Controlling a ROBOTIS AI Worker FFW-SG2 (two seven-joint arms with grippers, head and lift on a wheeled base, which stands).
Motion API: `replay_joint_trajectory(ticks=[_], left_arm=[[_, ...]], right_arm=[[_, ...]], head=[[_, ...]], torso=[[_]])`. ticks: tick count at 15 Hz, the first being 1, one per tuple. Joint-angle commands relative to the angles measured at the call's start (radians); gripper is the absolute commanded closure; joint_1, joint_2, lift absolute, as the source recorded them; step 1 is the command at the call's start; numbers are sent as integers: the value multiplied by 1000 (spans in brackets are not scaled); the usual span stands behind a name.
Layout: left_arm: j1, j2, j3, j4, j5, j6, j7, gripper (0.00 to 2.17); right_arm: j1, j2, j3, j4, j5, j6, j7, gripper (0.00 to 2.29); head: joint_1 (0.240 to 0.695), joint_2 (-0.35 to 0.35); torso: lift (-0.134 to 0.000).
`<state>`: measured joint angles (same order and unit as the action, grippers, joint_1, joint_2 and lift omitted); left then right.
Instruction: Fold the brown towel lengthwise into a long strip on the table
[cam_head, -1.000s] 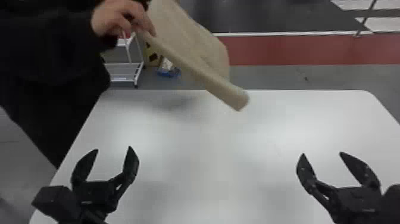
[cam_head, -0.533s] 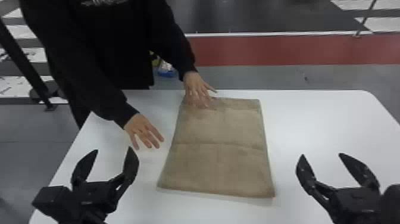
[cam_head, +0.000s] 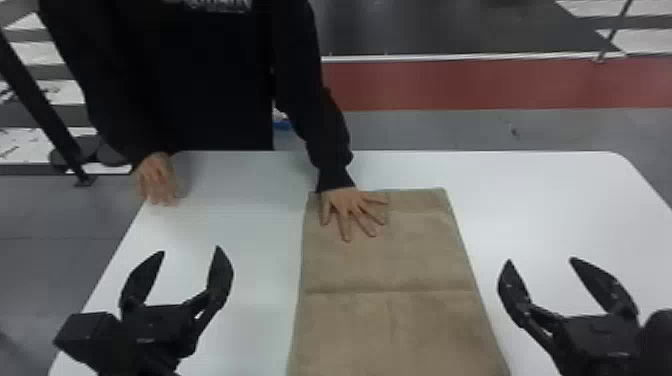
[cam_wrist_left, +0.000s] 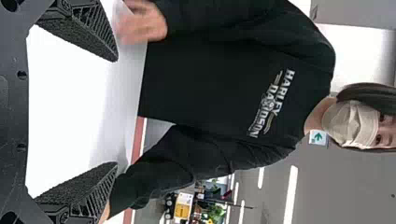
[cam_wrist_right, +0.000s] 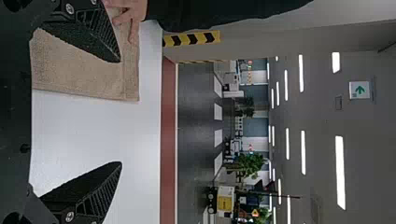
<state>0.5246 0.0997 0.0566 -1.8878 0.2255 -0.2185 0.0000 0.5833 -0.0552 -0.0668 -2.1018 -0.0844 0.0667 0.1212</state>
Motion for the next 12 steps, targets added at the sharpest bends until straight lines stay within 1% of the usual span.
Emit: replay_joint_trajectory(ticks=[1,8,10,12], left_arm=[[0,0,-1,-2,0,0,0,83],[0,2,-4,-4,-2,0,-3,83],[-5,3,-4,-5,-2,3,-18,83],[-23,2,-9,-7,-8,28,-52,80]], right_arm=[[3,0,-1,-3,0,0,0,100],[9,-2,-4,-14,0,16,2,100],[12,0,-8,-15,0,16,2,100],[13,0,-21,-17,0,16,2,100]], head=[[695,58],[695,55],[695,53],[695,47]], torso=[[-94],[-94],[-94],[-94]])
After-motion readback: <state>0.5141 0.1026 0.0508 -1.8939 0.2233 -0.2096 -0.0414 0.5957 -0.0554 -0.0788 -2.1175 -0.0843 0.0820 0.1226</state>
